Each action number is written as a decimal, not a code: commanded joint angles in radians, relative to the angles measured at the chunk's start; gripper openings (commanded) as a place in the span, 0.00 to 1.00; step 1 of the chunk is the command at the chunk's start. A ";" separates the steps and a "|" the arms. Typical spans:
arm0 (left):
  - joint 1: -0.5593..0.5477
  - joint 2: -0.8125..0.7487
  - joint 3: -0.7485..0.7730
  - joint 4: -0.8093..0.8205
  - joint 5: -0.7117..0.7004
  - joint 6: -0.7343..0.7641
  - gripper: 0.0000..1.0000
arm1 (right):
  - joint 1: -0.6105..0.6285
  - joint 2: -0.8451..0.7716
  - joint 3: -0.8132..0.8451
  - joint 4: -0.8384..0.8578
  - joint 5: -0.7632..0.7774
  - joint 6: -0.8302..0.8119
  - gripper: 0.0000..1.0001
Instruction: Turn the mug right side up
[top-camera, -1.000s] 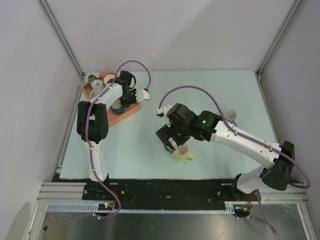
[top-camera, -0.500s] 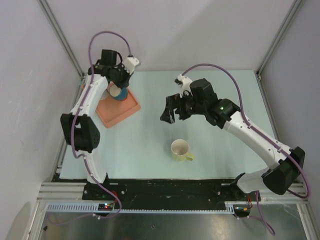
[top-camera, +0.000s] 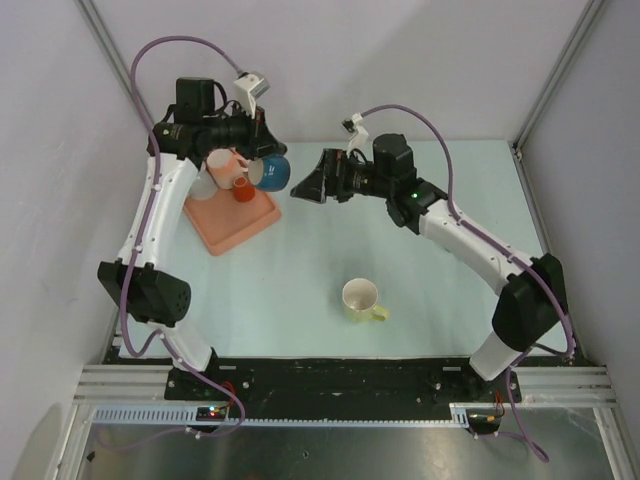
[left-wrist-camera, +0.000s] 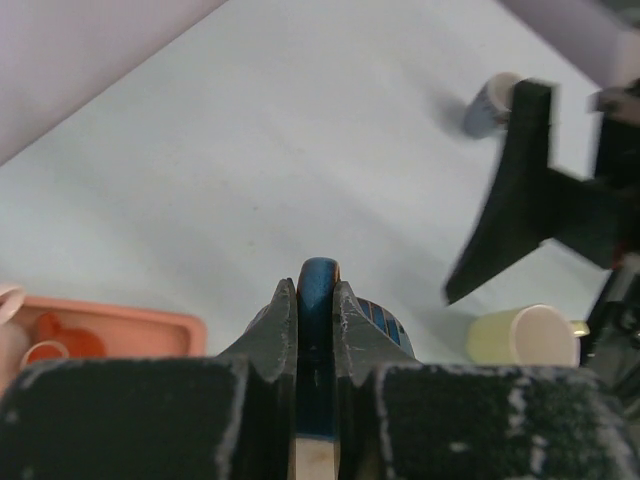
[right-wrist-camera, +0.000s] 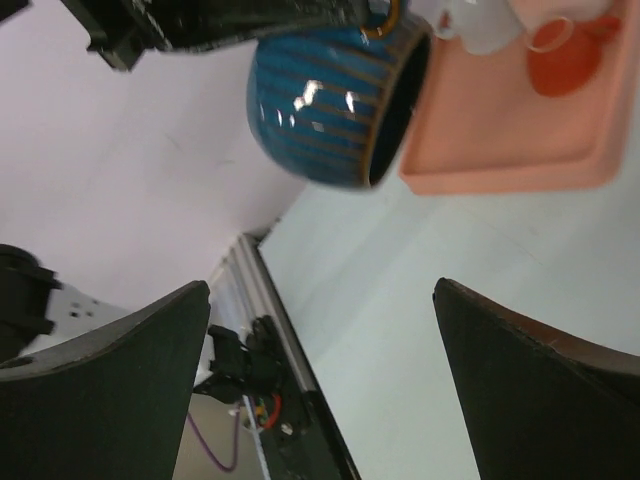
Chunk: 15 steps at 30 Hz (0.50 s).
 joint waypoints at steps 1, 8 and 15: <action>-0.011 -0.049 0.097 0.030 0.160 -0.133 0.00 | 0.001 0.044 0.051 0.318 -0.146 0.157 0.99; -0.019 -0.047 0.125 0.032 0.244 -0.187 0.00 | 0.009 0.098 0.094 0.435 -0.174 0.241 0.93; -0.026 -0.048 0.097 0.033 0.296 -0.214 0.00 | 0.027 0.118 0.122 0.542 -0.206 0.293 0.49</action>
